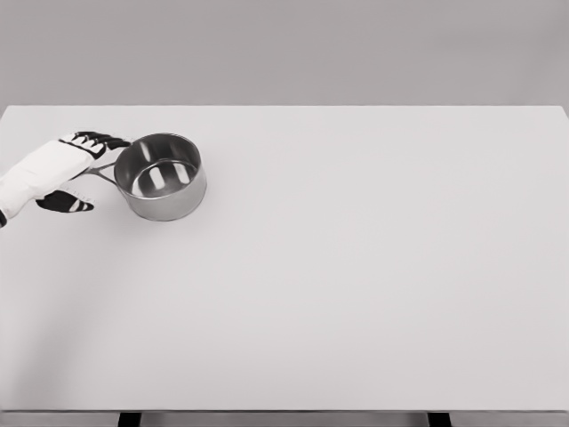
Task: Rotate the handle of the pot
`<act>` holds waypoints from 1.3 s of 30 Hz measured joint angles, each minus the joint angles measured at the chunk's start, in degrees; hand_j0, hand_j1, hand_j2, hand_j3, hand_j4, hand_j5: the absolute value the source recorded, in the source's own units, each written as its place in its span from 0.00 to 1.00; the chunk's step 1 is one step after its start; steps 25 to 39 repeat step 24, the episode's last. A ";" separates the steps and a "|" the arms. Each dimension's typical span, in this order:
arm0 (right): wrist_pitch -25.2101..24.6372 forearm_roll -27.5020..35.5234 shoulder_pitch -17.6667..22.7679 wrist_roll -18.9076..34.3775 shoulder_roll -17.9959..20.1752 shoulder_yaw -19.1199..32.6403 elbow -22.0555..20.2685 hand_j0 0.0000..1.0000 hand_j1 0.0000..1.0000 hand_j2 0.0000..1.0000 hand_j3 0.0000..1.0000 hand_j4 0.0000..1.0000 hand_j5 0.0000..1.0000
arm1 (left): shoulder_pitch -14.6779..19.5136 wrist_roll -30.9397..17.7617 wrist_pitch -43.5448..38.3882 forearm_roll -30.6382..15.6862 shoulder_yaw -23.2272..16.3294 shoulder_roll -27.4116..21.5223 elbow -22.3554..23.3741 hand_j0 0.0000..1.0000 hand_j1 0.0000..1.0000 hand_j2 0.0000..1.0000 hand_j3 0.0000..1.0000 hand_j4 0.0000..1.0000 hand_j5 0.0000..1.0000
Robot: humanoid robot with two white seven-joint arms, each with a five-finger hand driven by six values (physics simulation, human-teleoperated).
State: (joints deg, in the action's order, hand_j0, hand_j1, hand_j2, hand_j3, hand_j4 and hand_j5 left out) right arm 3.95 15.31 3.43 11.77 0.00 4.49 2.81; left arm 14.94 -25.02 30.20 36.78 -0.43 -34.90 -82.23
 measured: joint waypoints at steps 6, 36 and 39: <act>0.00 0.00 0.00 0.00 0.00 0.00 0.00 1.00 1.00 1.00 1.00 1.00 1.00 | -10.54 0.00 2.96 -9.07 8.43 -2.30 -9.93 1.00 1.00 1.00 1.00 1.00 1.00; 0.00 0.00 0.00 0.00 0.00 0.00 0.00 1.00 1.00 1.00 1.00 1.00 1.00 | -13.98 -0.48 4.92 -28.13 7.36 -4.48 -20.96 1.00 1.00 1.00 1.00 1.00 1.00; 0.00 0.00 0.00 0.00 0.00 0.00 0.00 1.00 1.00 1.00 1.00 1.00 1.00 | -13.98 -0.48 4.92 -28.13 7.36 -4.48 -20.96 1.00 1.00 1.00 1.00 1.00 1.00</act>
